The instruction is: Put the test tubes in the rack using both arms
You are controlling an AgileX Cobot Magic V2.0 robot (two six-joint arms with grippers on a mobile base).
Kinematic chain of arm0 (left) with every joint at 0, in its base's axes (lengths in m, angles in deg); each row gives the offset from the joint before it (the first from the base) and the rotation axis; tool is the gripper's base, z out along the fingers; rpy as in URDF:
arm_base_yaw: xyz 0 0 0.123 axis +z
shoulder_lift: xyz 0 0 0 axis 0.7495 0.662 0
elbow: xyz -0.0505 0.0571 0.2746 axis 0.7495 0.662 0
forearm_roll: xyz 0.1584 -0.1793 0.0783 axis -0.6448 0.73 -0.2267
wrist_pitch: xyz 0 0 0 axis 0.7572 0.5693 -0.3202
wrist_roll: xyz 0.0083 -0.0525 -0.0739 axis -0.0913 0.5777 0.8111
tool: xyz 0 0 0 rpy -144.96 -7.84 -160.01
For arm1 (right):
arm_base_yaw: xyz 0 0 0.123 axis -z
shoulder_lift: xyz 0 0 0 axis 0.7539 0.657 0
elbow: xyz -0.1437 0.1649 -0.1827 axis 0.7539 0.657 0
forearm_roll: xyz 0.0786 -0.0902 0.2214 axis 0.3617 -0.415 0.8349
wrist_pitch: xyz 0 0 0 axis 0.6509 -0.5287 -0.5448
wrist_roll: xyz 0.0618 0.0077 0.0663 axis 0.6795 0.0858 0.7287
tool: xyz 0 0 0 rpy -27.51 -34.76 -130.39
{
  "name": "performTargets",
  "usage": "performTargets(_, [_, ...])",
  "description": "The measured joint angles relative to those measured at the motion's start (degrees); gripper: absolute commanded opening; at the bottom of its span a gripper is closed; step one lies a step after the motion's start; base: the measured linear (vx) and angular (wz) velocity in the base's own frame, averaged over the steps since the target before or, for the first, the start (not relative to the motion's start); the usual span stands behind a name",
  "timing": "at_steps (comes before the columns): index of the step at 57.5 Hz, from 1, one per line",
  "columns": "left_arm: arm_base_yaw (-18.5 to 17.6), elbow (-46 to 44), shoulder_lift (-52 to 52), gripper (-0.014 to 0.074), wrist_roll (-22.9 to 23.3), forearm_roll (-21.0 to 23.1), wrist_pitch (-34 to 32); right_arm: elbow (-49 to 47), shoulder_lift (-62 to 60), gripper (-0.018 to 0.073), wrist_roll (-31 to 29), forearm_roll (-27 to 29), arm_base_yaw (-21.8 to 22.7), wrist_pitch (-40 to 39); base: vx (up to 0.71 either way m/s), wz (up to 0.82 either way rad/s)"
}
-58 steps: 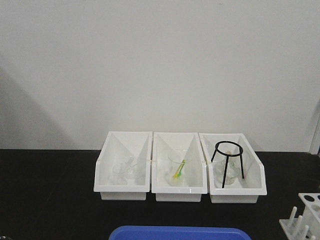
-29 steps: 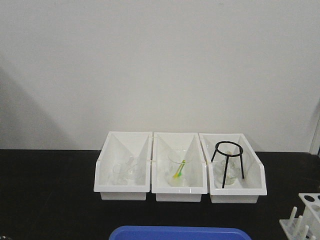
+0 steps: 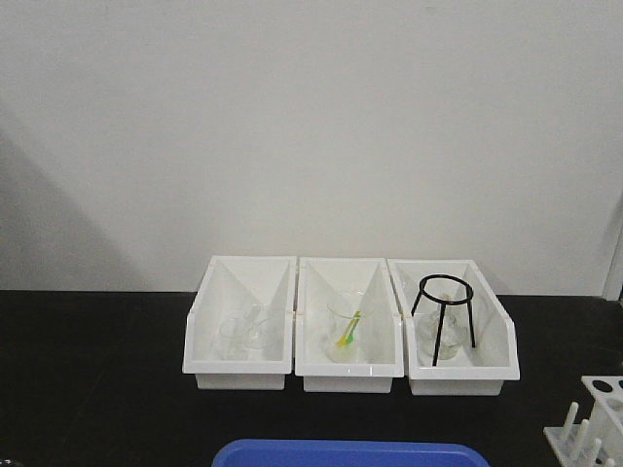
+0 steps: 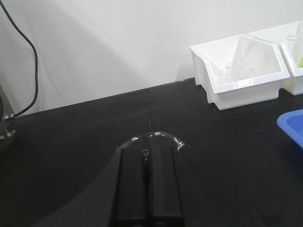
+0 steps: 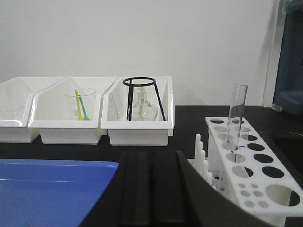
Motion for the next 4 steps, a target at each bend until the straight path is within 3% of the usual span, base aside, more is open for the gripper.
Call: performTargets(4, [0.0,0.0,0.0,-0.002,0.0,0.0,0.0,0.0,0.0,-0.0007,0.0,0.0,0.0,0.0,0.0,0.0])
